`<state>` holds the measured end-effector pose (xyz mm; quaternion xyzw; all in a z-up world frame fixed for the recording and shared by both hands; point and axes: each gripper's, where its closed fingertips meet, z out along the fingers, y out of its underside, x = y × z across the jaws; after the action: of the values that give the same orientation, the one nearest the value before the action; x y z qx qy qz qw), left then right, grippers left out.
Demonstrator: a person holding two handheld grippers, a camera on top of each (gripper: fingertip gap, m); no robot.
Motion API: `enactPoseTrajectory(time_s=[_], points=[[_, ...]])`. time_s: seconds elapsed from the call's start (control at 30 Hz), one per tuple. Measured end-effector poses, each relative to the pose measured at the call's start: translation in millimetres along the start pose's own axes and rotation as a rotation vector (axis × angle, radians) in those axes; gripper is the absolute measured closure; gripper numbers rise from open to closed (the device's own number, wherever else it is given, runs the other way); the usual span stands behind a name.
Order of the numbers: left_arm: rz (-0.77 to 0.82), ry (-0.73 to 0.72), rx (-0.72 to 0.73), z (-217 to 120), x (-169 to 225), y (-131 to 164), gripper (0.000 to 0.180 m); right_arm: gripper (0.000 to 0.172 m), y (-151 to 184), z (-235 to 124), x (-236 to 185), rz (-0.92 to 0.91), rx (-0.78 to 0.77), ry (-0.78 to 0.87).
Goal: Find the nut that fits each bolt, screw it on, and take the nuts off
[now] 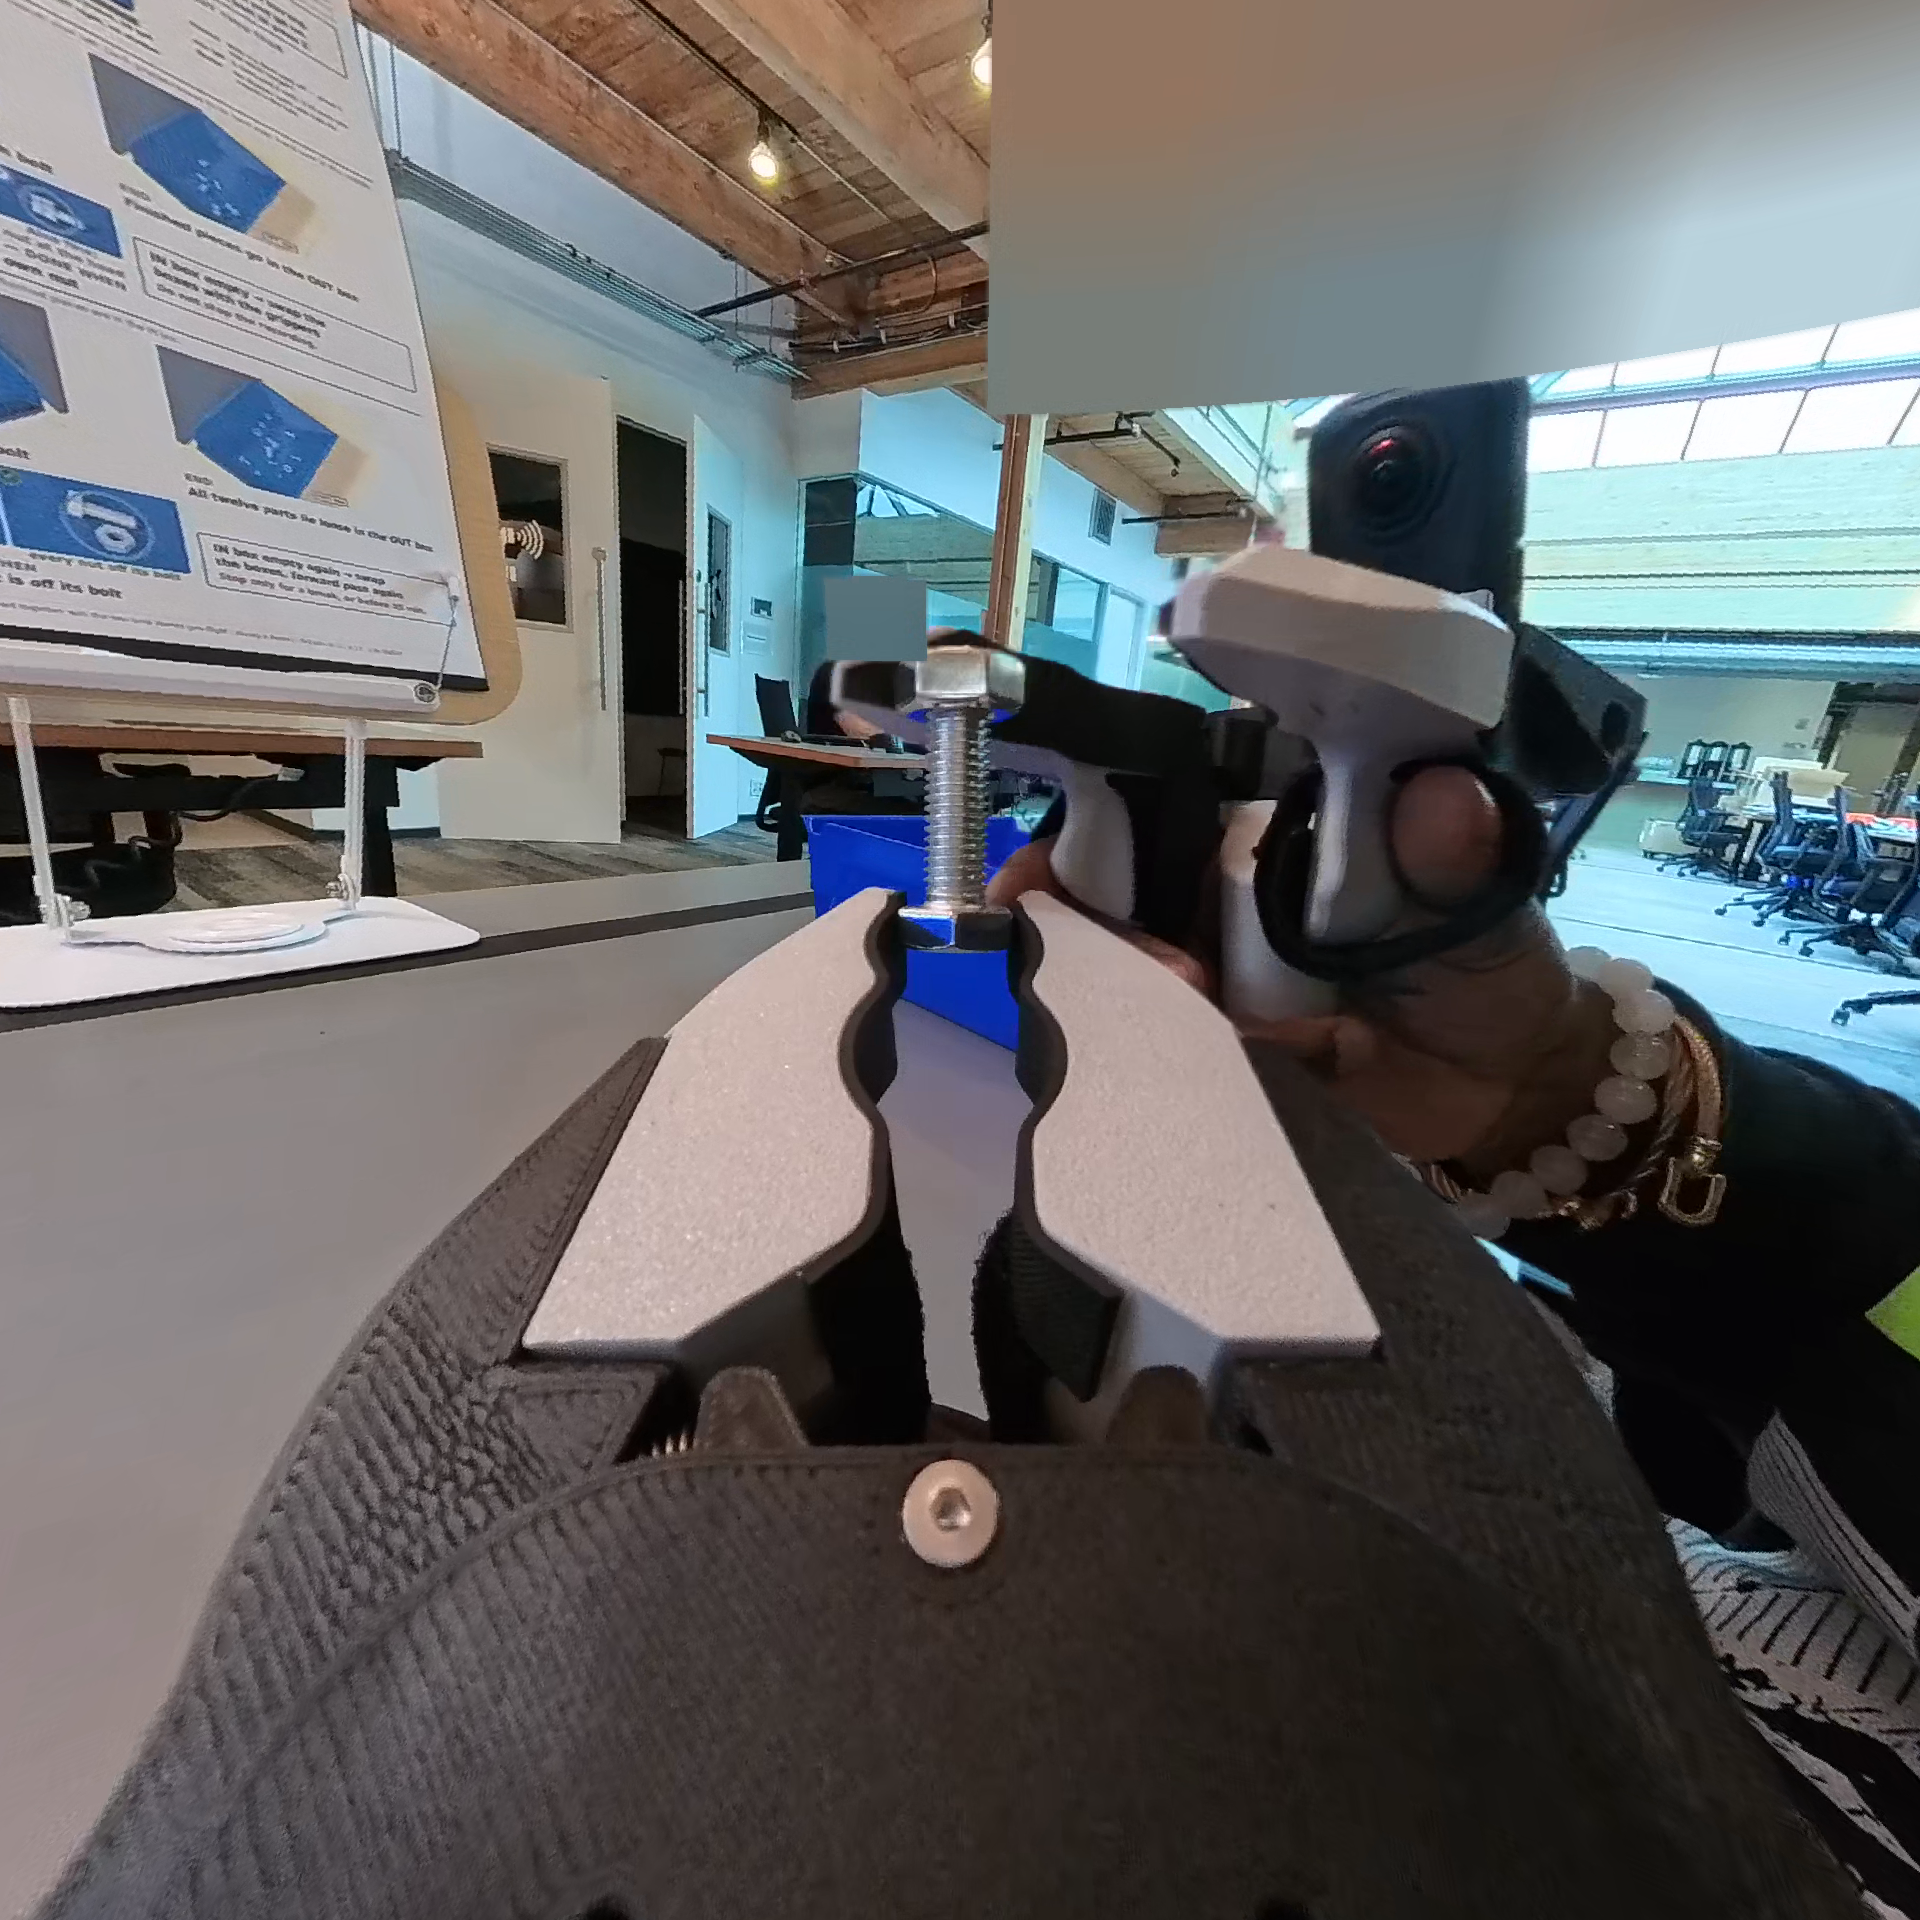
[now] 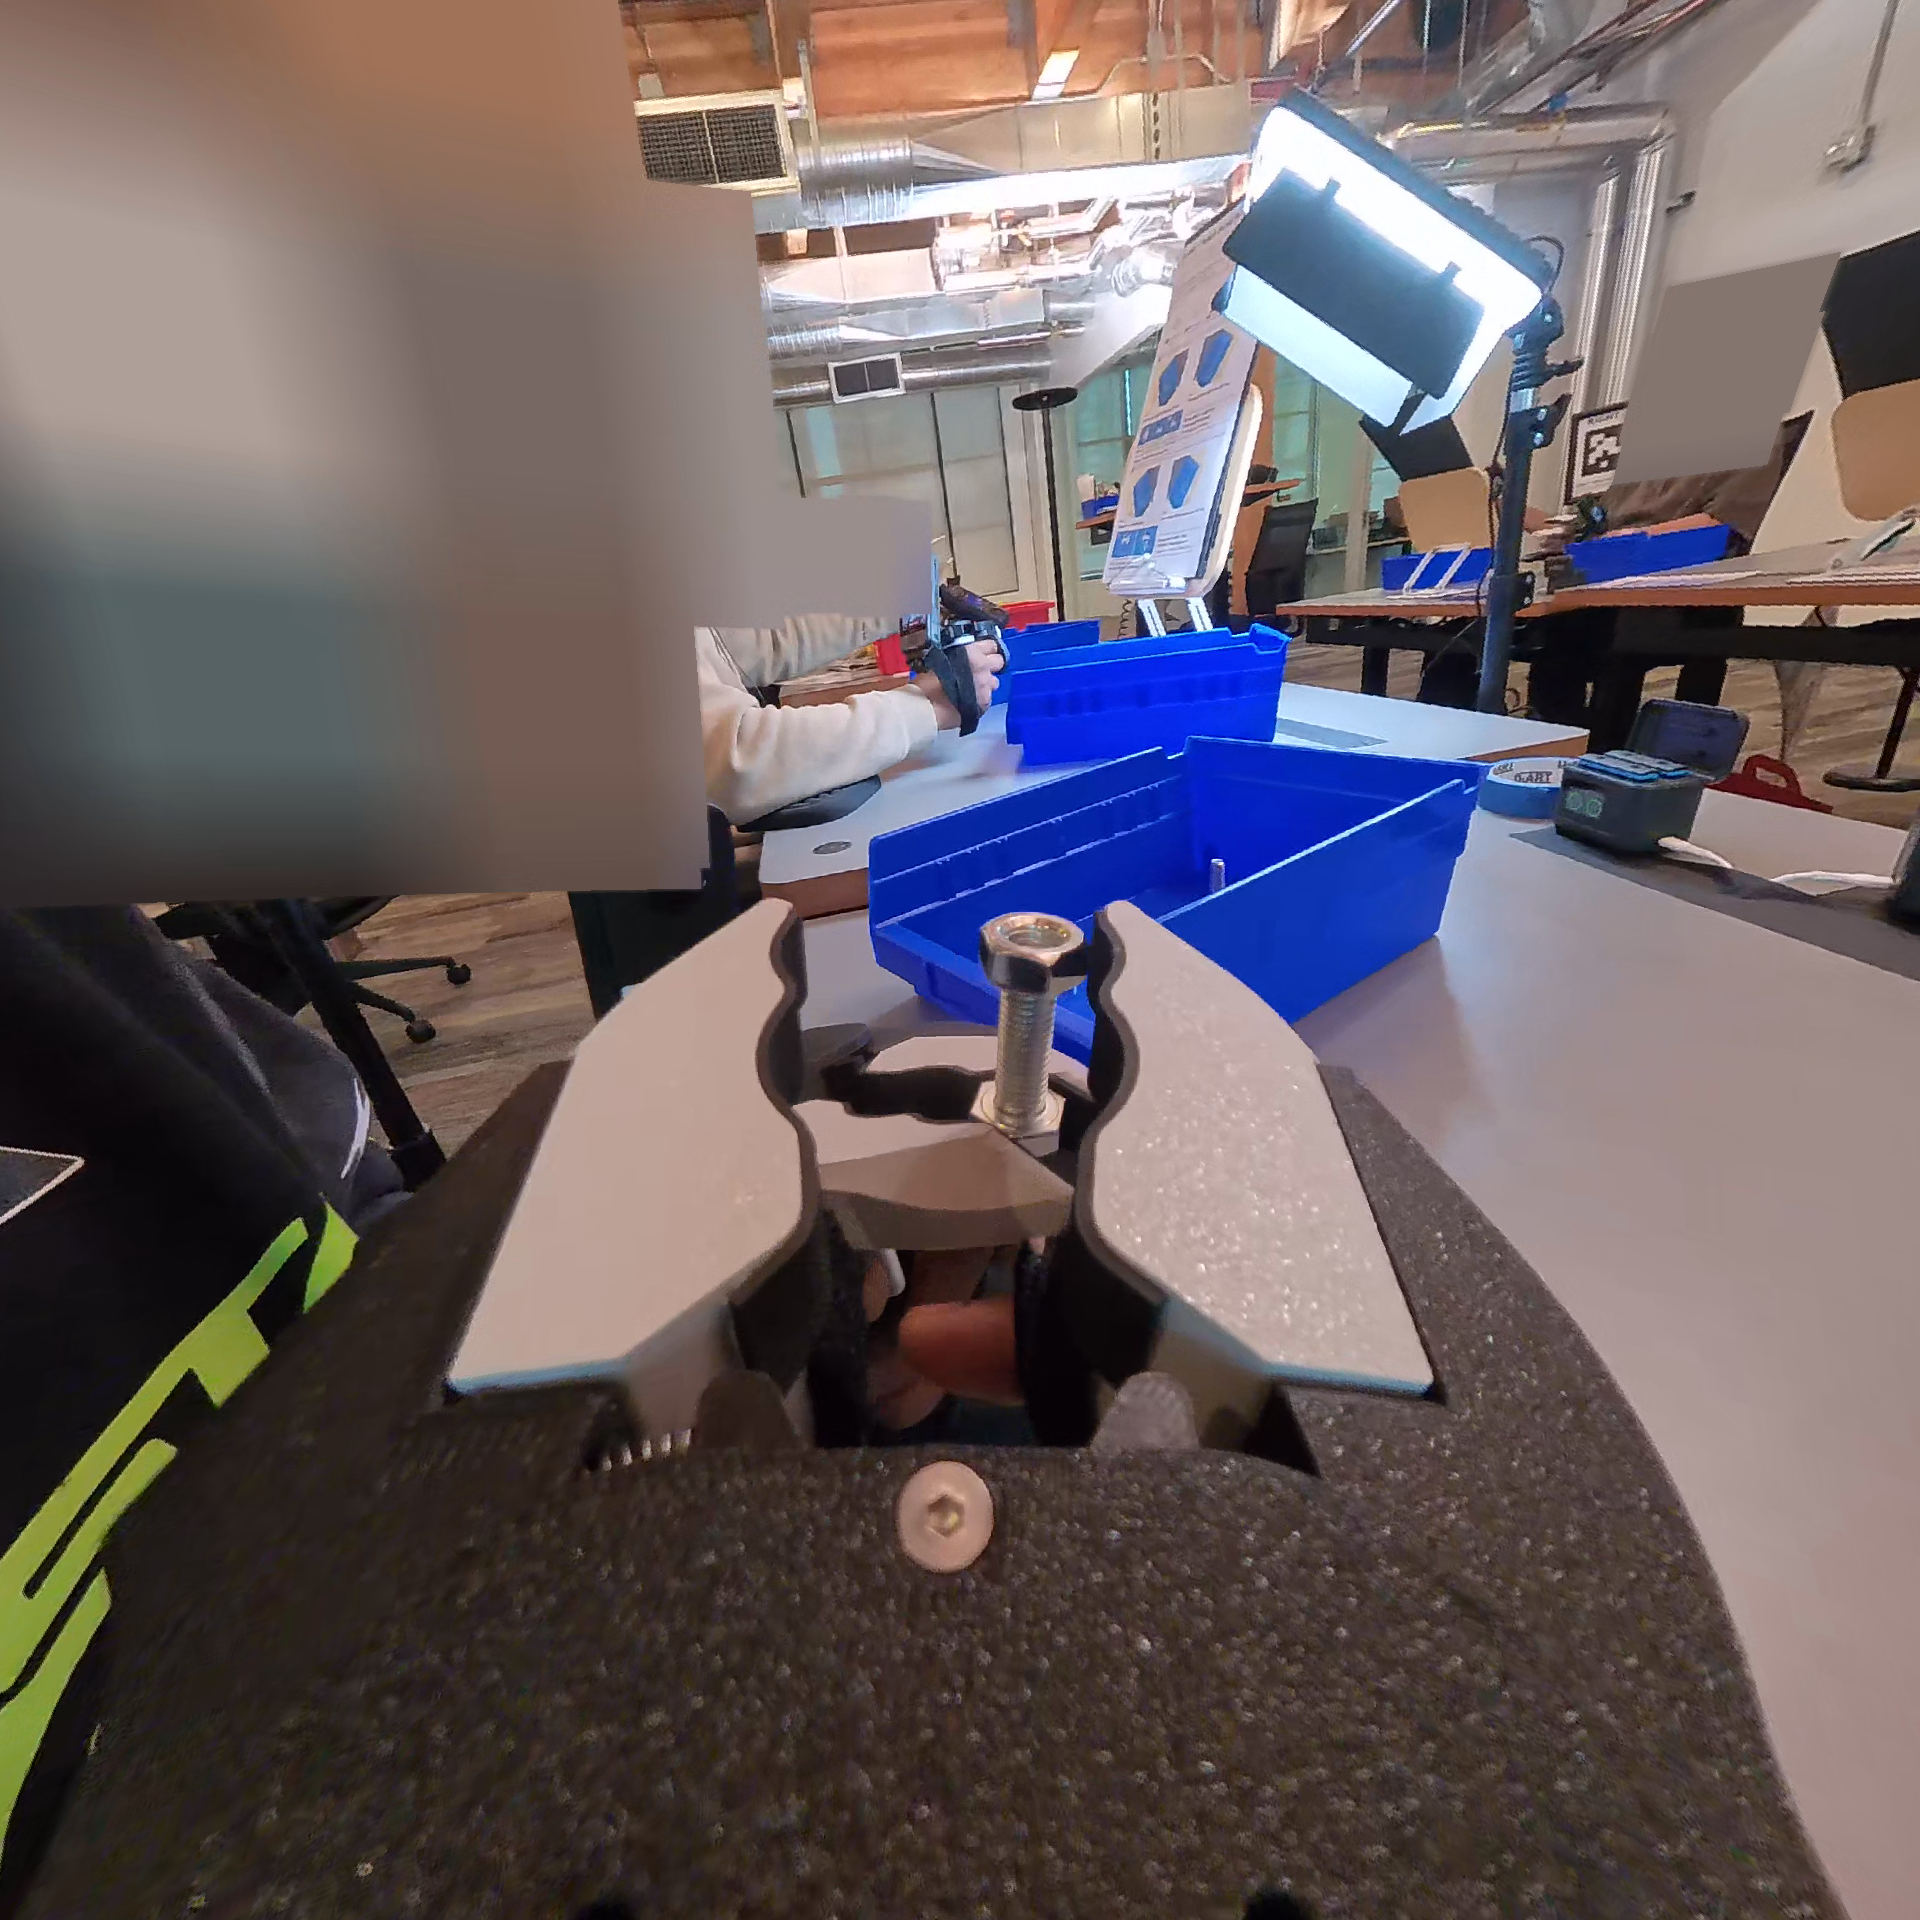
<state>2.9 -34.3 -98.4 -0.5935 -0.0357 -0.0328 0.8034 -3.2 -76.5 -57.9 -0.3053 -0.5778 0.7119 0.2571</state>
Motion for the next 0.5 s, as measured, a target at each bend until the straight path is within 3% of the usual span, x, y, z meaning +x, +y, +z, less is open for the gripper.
enactPoseTrajectory(time_s=[0.4, 0.5], points=[[-0.009, -0.006, 0.006, -0.5, -1.6, -0.9, 0.162, 0.127, -2.4, -17.5, 1.2, -0.018, 0.005, 0.064], [-0.006, 0.003, 0.008, -0.5, -0.3, -1.2, 0.162, 0.122, -4.4, -13.0, 6.8, -0.008, 0.020, 0.065]])
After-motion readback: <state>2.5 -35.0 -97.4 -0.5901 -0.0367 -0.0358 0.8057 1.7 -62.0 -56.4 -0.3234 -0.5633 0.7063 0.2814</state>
